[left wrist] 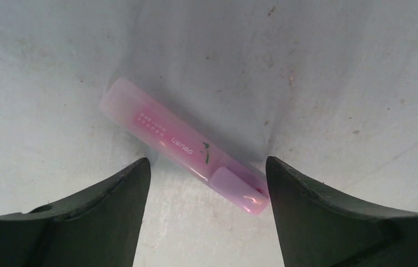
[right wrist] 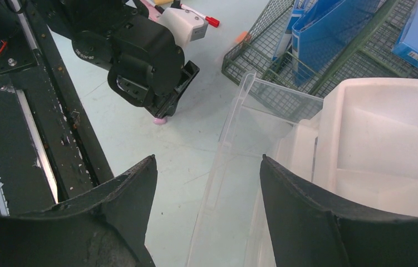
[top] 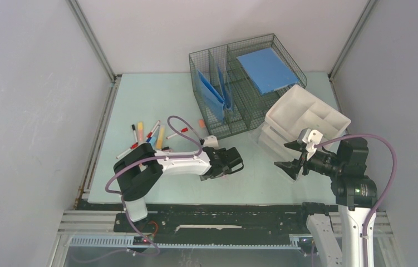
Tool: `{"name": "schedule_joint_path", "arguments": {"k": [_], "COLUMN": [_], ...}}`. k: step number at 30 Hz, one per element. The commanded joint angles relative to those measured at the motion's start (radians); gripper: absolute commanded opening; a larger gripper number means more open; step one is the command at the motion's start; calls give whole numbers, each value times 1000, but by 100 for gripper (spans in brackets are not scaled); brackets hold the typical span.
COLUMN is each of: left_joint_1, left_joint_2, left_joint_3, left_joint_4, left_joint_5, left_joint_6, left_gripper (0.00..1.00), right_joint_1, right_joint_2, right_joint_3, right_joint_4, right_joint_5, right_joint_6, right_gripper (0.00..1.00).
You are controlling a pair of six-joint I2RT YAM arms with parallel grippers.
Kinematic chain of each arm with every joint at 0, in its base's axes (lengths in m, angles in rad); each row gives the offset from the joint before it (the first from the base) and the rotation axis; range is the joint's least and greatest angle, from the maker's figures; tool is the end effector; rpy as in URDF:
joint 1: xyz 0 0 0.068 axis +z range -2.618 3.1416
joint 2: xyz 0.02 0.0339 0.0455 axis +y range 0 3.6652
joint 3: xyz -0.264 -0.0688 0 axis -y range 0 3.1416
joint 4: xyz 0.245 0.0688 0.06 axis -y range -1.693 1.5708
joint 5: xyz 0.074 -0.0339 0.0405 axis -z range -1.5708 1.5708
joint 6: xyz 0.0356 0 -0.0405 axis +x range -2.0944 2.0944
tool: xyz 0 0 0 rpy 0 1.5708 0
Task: Organize the desk
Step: Pick up the stationery from the center of the board.
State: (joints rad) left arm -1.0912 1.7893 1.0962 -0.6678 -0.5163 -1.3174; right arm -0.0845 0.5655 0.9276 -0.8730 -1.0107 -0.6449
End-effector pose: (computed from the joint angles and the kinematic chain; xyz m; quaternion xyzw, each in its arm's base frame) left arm 0.1660 -0.2810 0.1582 -0.1351 0.9524 -0.0036 0.2733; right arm 0.0882 0.0228 0.3524 -0.4440 0.6579 0.2325 0.5622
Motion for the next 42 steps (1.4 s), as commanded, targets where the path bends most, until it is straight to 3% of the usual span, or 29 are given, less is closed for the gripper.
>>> {"name": "schedule_joint_path", "arguments": {"k": [1,13,27,42], "left_joint_1": [25,50,50,-1], "left_joint_2": [8,-7,-86,-250], "left_joint_3": [30,-9,-32,-69], "left_joint_4": [-11,-3,-67,-74], "left_joint_5": [-5,2,-50,-126], "left_joint_6": [-42,-53,-41,65], "left_gripper": [79,60,3,0], "right_joint_1": [5,5,6,4], "right_joint_2": [-6,-7,-7,-5], "right_joint_3": [-3,-3,-3,-3], "right_joint_4": [23,22,22,20], "right_joint_5": [0,-3,-4,-7], "right_joint_6": [2,-1,-1,-2], "right_gripper": [75,75,75,75]}}
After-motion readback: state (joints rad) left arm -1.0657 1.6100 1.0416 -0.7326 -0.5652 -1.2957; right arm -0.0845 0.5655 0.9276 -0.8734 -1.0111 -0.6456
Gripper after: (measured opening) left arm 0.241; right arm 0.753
